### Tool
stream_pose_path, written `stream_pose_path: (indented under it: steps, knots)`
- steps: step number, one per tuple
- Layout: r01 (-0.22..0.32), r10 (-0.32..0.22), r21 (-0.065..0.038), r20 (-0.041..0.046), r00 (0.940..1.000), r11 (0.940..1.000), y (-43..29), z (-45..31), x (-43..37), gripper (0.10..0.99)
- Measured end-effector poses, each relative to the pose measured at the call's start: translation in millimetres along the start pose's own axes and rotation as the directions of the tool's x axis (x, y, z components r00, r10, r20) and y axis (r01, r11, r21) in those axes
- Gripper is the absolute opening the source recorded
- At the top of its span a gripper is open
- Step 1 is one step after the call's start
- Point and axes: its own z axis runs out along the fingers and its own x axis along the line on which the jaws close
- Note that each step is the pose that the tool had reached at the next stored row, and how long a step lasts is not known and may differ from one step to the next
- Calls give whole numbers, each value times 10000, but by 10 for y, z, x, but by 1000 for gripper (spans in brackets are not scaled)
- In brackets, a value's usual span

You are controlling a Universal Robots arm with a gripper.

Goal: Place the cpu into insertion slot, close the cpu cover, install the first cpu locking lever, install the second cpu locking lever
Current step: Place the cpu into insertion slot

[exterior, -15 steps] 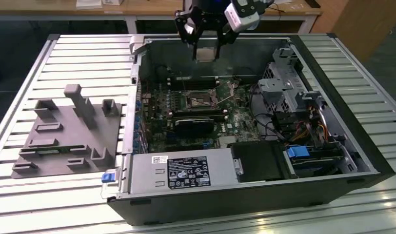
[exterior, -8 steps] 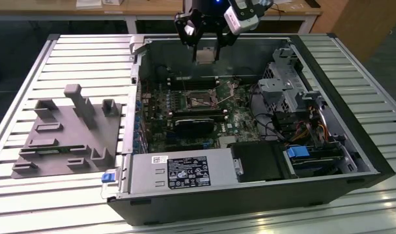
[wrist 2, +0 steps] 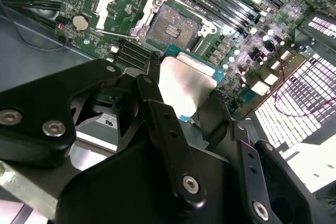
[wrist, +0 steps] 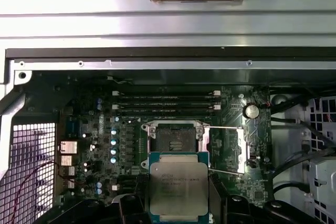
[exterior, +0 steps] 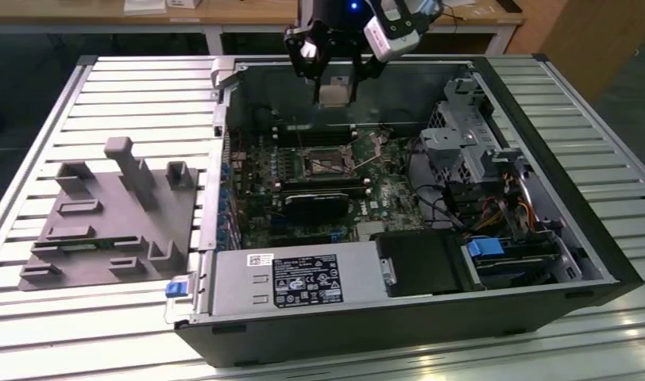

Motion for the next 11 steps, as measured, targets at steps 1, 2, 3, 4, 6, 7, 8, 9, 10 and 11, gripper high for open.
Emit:
stream_pose_path:
  steps: [1,2,3,4,6,7,8,9,10,11]
  knots:
    - [-1,1,-1,0,10000,10000,-1,10,0,537]
    - [0,0,0,0,10000,10000,-2,20,0,537]
    - [0,0,0,0,10000,10000,-2,28,0,537]
    - [0,0,0,0,10000,10000,-3,35,0,537]
    - [0,0,0,0,10000,10000,-5,50,-1,537]
    - [0,0,0,0,10000,10000,-5,57,-1,537]
    - [0,0,0,0,10000,10000,-6,64,-1,537]
    - [0,0,0,0,10000,10000,-7,71,-1,537]
    - [0,0,1,0,10000,10000,-7,78,-1,537]
    - [0,0,1,0,10000,10000,-8,86,-1,537]
